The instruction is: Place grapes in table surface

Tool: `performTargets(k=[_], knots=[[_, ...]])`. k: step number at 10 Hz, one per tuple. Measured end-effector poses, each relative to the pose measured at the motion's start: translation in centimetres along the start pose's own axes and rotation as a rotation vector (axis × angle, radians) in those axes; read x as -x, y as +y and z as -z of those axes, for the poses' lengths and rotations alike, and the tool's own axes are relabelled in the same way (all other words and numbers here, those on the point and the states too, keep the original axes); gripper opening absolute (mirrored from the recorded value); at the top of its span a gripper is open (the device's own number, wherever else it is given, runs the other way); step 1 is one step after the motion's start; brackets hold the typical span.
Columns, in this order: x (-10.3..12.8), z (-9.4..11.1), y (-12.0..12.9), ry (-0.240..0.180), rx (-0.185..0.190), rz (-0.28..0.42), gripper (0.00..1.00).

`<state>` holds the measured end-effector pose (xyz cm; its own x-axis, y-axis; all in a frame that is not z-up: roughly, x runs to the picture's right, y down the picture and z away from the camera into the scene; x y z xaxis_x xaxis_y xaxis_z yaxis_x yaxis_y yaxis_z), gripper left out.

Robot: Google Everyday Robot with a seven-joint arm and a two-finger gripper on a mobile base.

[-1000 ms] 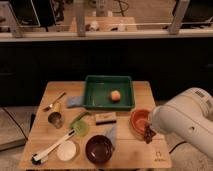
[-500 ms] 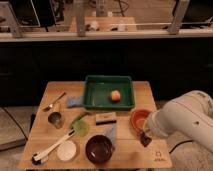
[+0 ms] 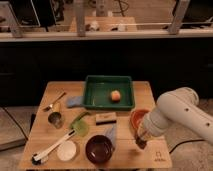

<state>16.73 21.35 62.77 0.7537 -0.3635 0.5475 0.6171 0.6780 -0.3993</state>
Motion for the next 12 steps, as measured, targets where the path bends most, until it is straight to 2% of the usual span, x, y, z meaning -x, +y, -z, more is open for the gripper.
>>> performTargets(k=[3,7,10,12], knots=[[0.6,-3.0,-0.5,-0.043,0.071,0.07,0.0],[0.1,-6.0,-0.4,-0.103,0.12,0.097,0.02],[-0.9,-8.2,-0.3,-0.131,0.146,0.087,0.3],[-1.7,-8.6,-0.6,-0.139,0.163,0.077,0.51]])
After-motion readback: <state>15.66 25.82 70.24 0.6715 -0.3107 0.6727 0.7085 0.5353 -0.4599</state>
